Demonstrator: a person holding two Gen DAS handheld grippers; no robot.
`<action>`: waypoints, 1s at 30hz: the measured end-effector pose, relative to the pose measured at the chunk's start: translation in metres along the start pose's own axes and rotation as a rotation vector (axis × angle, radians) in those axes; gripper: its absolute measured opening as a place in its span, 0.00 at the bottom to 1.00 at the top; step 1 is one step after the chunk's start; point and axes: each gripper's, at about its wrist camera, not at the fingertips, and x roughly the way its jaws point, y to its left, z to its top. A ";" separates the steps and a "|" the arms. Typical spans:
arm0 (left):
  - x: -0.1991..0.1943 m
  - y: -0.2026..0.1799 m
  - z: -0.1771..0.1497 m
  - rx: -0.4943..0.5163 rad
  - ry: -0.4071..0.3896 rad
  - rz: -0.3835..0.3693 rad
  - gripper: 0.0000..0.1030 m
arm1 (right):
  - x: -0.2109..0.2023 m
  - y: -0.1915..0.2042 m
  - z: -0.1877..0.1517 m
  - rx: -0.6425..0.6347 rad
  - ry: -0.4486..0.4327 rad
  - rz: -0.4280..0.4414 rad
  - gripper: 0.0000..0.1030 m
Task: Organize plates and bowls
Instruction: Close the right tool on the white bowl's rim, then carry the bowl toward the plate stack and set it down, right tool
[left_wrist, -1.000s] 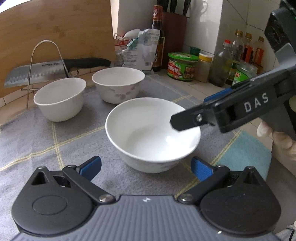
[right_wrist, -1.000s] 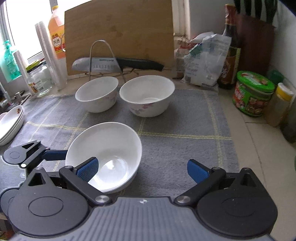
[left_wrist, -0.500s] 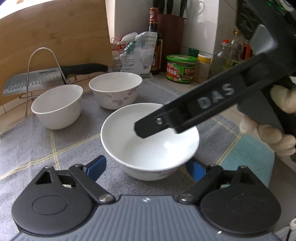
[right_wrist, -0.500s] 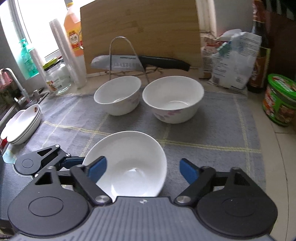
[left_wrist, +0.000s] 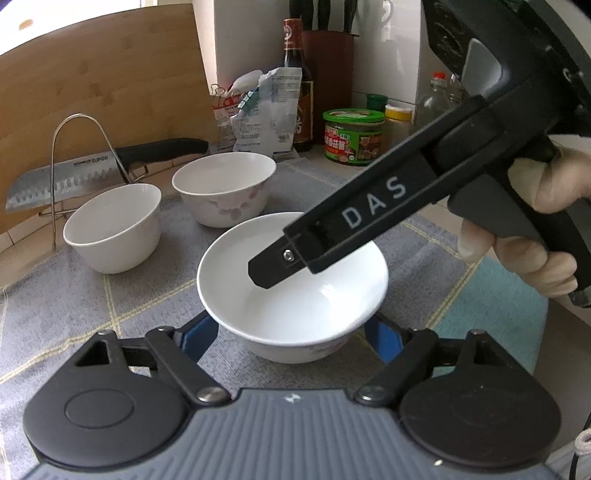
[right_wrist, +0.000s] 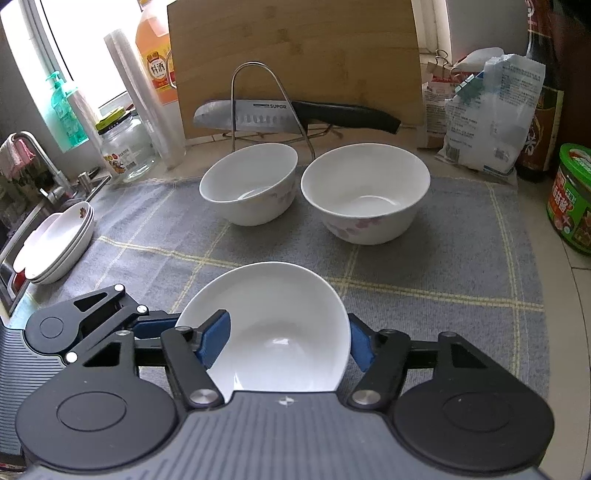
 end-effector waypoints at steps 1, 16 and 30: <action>0.000 0.000 0.000 -0.001 0.002 -0.002 0.83 | 0.000 0.001 0.000 -0.002 0.001 -0.002 0.70; -0.028 0.012 -0.003 -0.017 0.001 0.007 0.84 | -0.009 0.033 0.005 -0.058 -0.007 0.024 0.70; -0.074 0.055 -0.026 -0.074 0.014 0.078 0.84 | 0.016 0.094 0.019 -0.139 0.014 0.098 0.70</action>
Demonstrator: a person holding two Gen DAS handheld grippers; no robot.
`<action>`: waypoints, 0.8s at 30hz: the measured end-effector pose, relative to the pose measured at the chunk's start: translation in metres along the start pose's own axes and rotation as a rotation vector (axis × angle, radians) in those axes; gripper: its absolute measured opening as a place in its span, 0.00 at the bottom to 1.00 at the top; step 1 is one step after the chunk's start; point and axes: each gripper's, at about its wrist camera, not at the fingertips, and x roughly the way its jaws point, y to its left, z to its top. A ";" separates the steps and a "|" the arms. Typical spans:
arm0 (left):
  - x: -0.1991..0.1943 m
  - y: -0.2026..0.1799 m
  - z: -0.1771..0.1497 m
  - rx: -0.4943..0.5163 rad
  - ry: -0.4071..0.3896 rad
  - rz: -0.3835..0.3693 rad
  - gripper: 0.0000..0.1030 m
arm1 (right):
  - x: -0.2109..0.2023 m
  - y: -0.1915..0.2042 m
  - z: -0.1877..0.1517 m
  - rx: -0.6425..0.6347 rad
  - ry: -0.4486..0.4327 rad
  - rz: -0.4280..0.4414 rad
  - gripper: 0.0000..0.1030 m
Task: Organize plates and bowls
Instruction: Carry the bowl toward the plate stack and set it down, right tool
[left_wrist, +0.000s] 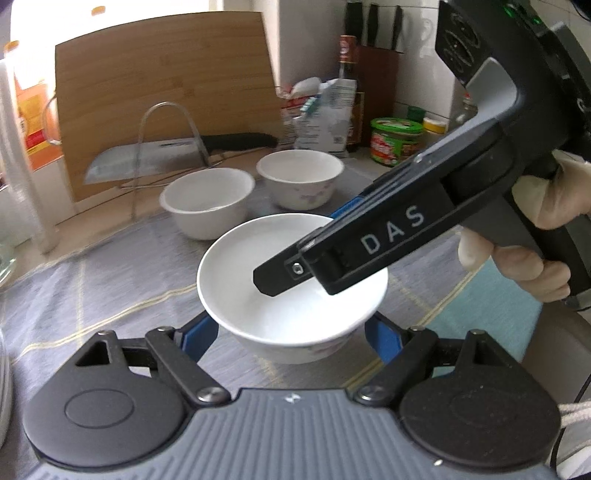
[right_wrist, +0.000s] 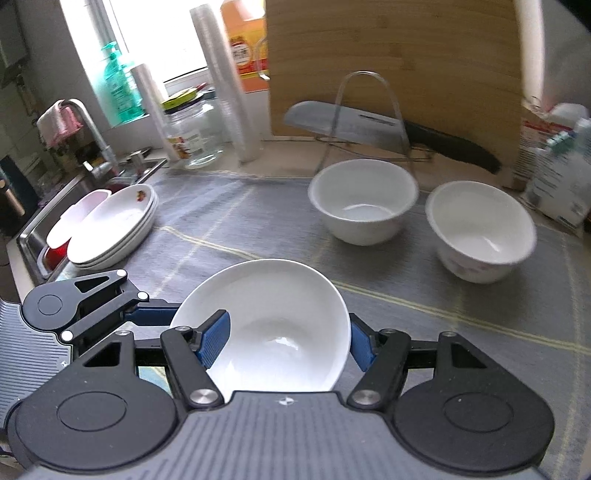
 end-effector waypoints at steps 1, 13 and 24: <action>-0.003 0.004 -0.002 -0.005 0.001 0.005 0.84 | 0.003 0.004 0.002 -0.004 0.002 0.005 0.70; -0.025 0.050 -0.017 -0.041 0.014 0.037 0.84 | 0.035 0.047 0.020 -0.039 0.024 0.039 0.70; -0.023 0.077 -0.028 -0.047 0.032 0.037 0.84 | 0.063 0.063 0.026 -0.032 0.045 0.037 0.70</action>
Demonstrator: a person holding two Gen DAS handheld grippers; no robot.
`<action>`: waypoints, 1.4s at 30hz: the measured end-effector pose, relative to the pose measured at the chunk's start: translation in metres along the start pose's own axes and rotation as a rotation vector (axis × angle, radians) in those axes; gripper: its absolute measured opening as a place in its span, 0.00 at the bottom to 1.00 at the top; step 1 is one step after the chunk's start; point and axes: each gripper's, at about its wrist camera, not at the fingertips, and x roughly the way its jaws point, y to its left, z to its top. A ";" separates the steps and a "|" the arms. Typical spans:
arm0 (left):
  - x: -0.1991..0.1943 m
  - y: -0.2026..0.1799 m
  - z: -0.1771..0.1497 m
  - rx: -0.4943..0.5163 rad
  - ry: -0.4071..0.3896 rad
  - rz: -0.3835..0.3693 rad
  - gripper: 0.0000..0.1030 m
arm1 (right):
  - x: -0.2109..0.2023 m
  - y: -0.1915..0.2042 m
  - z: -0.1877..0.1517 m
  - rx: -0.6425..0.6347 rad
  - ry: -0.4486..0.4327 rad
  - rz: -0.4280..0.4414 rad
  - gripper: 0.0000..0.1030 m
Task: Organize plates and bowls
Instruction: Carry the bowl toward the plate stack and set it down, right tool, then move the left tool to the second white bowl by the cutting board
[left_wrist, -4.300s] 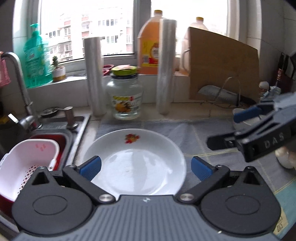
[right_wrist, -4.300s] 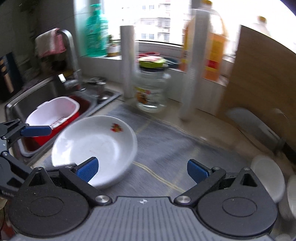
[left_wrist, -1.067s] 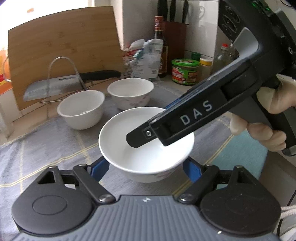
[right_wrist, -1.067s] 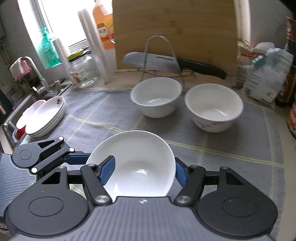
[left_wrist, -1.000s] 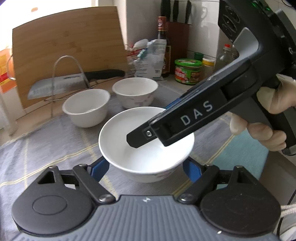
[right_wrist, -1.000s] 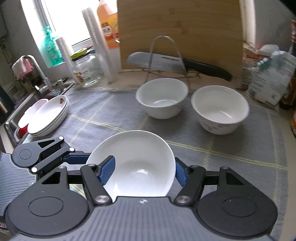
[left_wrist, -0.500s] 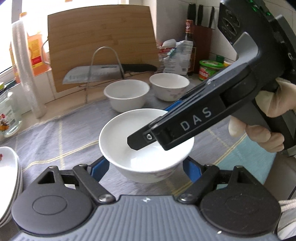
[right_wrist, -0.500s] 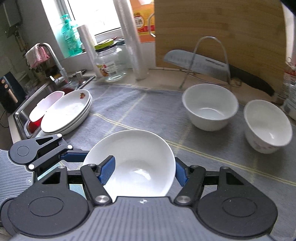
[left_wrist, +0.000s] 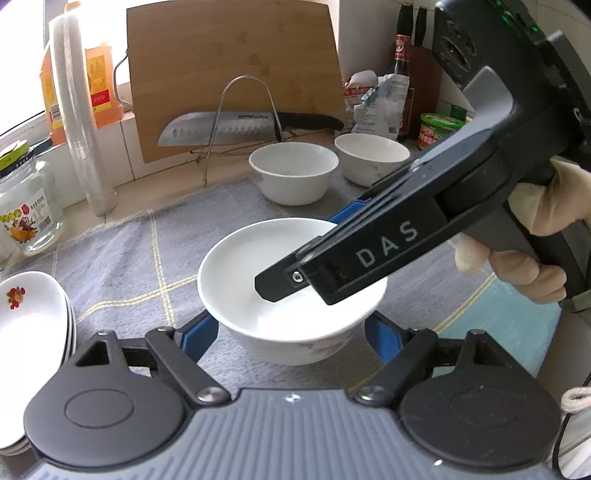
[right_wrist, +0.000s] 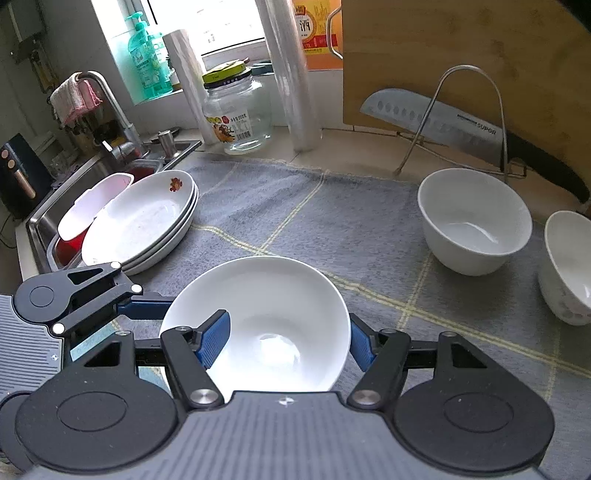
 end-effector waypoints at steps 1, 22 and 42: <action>0.001 0.001 -0.001 -0.001 0.001 0.000 0.84 | 0.002 0.000 0.000 0.002 0.001 -0.001 0.70; 0.013 0.009 -0.008 0.002 0.025 -0.001 0.84 | 0.013 0.003 0.000 0.002 0.013 0.012 0.75; -0.028 0.024 -0.008 -0.105 -0.032 0.029 0.98 | -0.033 -0.009 -0.011 -0.022 -0.101 -0.183 1.00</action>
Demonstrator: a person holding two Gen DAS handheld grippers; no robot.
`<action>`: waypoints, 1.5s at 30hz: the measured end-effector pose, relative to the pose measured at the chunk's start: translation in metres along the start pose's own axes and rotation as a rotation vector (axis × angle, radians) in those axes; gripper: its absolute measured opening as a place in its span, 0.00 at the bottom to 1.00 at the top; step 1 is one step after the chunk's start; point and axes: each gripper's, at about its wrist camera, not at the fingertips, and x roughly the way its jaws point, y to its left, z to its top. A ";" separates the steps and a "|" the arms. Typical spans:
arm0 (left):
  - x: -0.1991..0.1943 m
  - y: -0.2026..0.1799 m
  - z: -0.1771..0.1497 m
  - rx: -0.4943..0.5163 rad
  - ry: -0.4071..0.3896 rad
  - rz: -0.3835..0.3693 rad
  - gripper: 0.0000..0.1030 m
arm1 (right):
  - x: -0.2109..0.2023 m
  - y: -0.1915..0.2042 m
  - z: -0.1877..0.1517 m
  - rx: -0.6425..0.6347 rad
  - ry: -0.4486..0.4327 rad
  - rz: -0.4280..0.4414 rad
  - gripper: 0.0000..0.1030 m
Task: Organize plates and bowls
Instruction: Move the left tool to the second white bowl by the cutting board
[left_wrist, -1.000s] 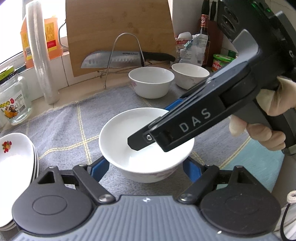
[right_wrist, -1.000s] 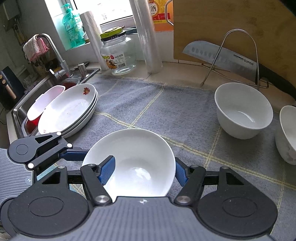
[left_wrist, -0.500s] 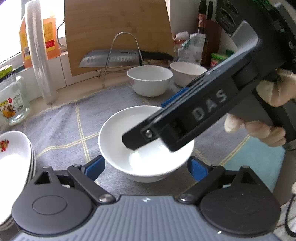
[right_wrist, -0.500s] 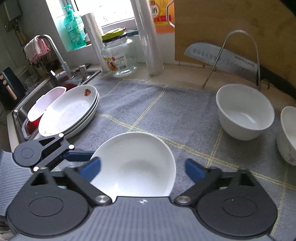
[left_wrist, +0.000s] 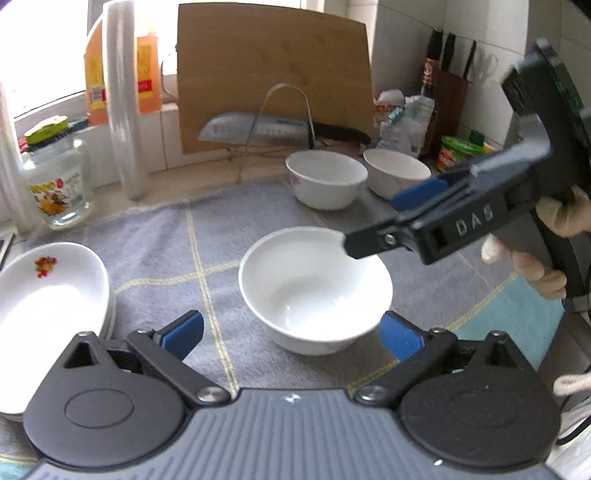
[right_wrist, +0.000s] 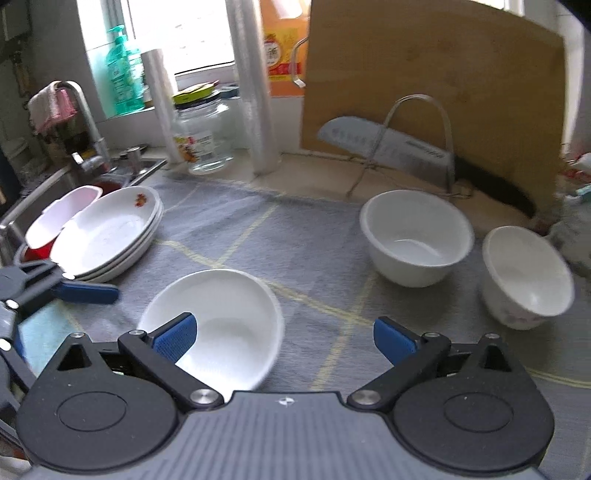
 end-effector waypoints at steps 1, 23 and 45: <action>-0.002 0.000 0.003 -0.003 -0.004 0.005 0.98 | -0.002 -0.002 0.000 -0.002 -0.007 -0.015 1.00; 0.041 -0.014 0.100 0.052 -0.026 -0.023 0.99 | -0.001 -0.054 -0.024 -0.005 -0.046 -0.192 1.00; 0.145 -0.016 0.167 0.010 0.103 -0.084 0.99 | 0.049 -0.075 -0.003 -0.047 -0.062 -0.185 1.00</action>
